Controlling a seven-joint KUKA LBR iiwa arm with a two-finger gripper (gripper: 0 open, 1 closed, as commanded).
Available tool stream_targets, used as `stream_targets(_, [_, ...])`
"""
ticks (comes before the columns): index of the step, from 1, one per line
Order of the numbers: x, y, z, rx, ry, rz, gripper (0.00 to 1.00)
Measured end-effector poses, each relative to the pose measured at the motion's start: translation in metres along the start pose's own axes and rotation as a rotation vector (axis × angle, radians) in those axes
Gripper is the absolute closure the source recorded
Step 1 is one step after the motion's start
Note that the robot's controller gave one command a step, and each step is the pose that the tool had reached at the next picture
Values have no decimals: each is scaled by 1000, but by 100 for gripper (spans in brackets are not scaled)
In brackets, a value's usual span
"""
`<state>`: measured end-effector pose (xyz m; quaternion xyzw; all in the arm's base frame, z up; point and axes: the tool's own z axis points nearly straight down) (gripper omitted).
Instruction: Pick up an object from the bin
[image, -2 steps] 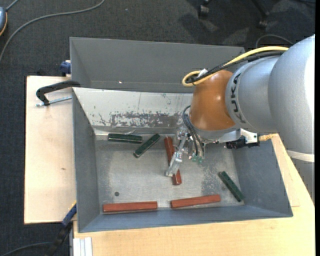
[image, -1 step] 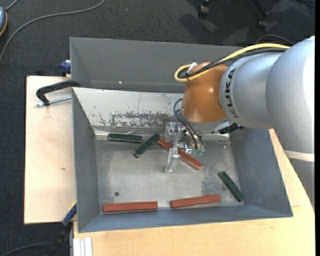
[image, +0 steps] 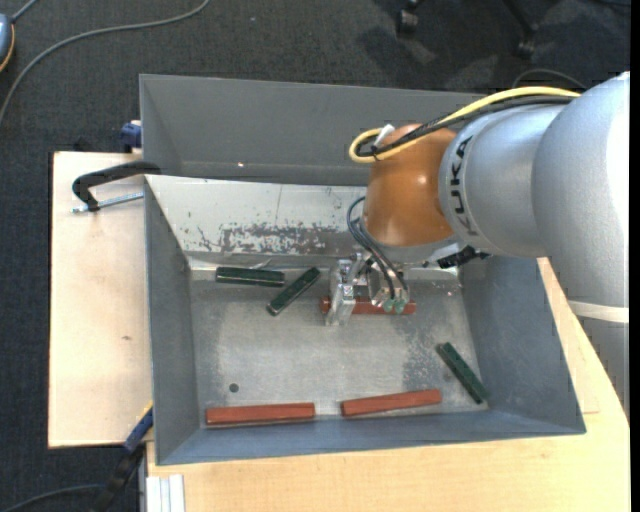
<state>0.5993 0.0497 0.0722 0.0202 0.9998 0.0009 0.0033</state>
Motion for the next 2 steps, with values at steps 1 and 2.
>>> stream_targets(1, [20,1,-114,-1,-5,175,100])
stream_targets(2, [38,18,-186,-2,-6,153,100])
